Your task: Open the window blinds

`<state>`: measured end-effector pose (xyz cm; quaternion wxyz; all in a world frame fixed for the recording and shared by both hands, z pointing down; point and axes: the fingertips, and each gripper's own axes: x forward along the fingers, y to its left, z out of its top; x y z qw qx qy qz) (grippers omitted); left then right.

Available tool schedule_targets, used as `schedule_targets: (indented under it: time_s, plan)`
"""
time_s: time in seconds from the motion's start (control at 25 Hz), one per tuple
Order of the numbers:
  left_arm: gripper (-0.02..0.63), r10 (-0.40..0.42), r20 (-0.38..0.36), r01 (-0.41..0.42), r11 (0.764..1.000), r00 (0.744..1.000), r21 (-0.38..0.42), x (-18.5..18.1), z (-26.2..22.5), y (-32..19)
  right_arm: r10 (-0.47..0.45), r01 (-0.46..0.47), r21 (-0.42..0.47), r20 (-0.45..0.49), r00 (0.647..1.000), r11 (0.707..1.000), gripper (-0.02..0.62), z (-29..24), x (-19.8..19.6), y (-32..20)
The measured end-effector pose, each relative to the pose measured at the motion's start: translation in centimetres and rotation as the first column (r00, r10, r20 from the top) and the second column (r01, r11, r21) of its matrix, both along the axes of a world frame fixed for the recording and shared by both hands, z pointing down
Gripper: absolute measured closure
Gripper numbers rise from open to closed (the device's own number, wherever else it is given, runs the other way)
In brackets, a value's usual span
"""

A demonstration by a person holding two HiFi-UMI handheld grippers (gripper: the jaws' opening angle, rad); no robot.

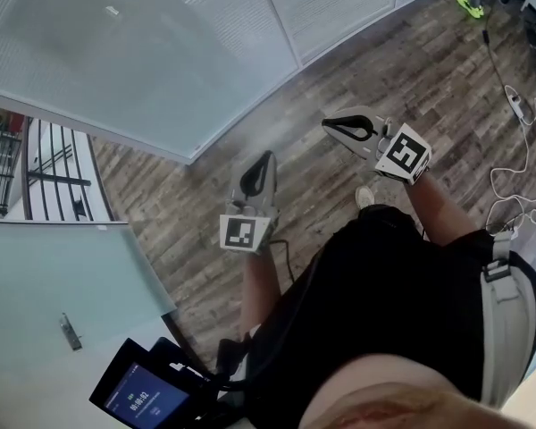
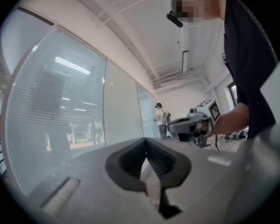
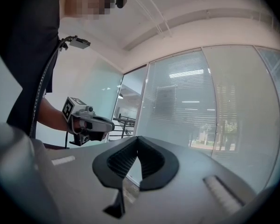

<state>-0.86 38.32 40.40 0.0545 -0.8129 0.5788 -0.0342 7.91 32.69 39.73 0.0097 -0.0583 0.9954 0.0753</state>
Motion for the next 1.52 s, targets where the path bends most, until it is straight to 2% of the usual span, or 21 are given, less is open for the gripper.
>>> schedule_targets:
  time_s: [0.28, 0.4, 0.8, 1.0, 1.2, 1.36, 1.52]
  plan:
    - [0.603, -0.046, -0.007, 0.046, 0.999, 0.999, -0.017, 0.2, 0.4, -6.3, -0.049, 0.048, 0.028, 0.02, 0.999, 0.998, 0.589, -0.8, 0.2, -7.5]
    - [0.603, -0.067, -0.004, 0.067, 0.998, 0.998, -0.02, 0.4, 0.6, -8.6, -0.077, 0.075, 0.053, 0.035, 0.996, 0.996, 0.589, -0.7, 0.9, -9.4]
    - [0.603, -0.1, 0.004, 0.1, 0.994, 0.995, -0.035, 1.6, 1.5, -14.9, -0.121, 0.12, 0.054, 0.019, 0.992, 0.991, 0.589, 0.7, 2.8, -14.7]
    - [0.603, -0.085, 0.017, 0.086, 0.995, 0.996, -0.052, 2.9, 2.4, -16.5, -0.131, 0.133, -0.029, 0.054, 0.99, 0.991, 0.589, 0.9, 3.7, -16.4]
    - [0.603, -0.09, 0.03, 0.092, 0.994, 0.995, -0.065, 3.5, 3.1, -17.4, -0.135, 0.135, 0.002, 0.031, 0.99, 0.991, 0.589, 1.8, 4.2, -17.5]
    - [0.603, -0.1, 0.021, 0.101, 0.991, 0.995, -0.087, 3.4, 3.6, -17.9, -0.129, 0.129, -0.019, 0.029, 0.991, 0.991, 0.589, 2.5, 4.6, -18.1]
    - [0.603, -0.093, -0.006, 0.091, 0.989, 0.996, -0.118, 1.6, 4.4, -20.8, -0.124, 0.124, -0.043, 0.008, 0.992, 0.991, 0.589, 3.3, 3.5, -21.0]
